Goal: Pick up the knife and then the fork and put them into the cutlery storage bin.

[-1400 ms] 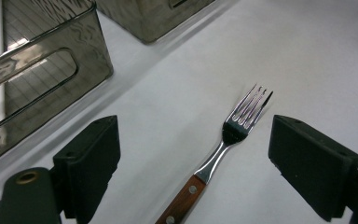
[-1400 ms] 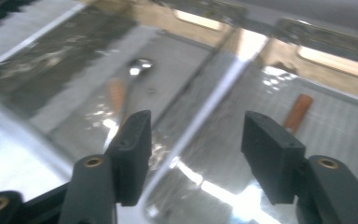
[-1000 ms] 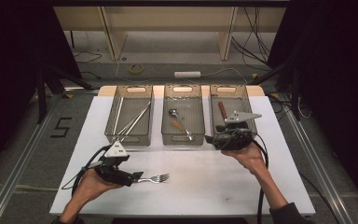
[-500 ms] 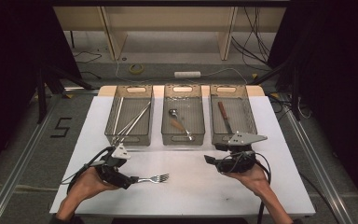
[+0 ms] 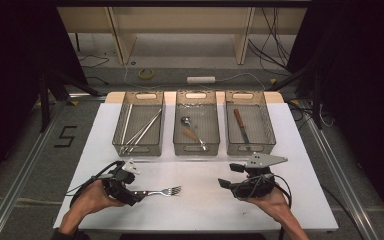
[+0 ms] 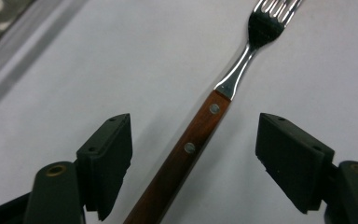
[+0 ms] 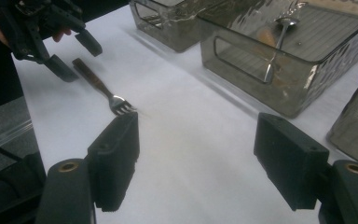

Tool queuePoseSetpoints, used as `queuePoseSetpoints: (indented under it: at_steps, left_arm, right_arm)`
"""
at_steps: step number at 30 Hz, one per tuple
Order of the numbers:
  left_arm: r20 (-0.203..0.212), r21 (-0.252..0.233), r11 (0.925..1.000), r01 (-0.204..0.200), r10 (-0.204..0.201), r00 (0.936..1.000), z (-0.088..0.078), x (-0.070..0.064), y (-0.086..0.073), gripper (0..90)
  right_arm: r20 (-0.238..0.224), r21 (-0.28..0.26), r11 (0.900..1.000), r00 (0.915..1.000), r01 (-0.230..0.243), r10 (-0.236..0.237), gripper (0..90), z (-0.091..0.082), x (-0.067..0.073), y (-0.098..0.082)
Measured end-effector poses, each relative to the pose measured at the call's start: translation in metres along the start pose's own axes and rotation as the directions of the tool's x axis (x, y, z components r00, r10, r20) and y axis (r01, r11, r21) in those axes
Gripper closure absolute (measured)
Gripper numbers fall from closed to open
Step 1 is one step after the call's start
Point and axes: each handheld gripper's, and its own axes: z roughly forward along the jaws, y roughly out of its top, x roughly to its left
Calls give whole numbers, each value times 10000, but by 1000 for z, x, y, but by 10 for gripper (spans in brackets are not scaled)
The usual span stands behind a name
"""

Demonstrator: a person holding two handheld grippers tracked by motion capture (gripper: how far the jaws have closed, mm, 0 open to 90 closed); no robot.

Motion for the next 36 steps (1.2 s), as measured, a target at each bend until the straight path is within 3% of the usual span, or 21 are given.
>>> queuePoseSetpoints:
  at_steps: [11,20,23,36]
  left_arm:
    - [-279,1053,9939,-331,363,9990,8,1,-4,330]
    - [-280,1042,9945,-122,152,9995,8,1,-5,341]
    - [-287,1059,9943,-108,140,9995,7,1,-5,384]
    - [-103,1535,9853,-745,770,9970,4,0,0,624]
  right_arm:
    - [-110,81,10000,9999,51,-50,324,-1,2,-2]
    - [-146,122,9998,9998,146,-144,329,-1,5,-3]
    - [-135,113,9998,9998,140,-138,332,-1,5,-3]
    - [-193,152,9997,9996,203,-200,339,0,6,-3]
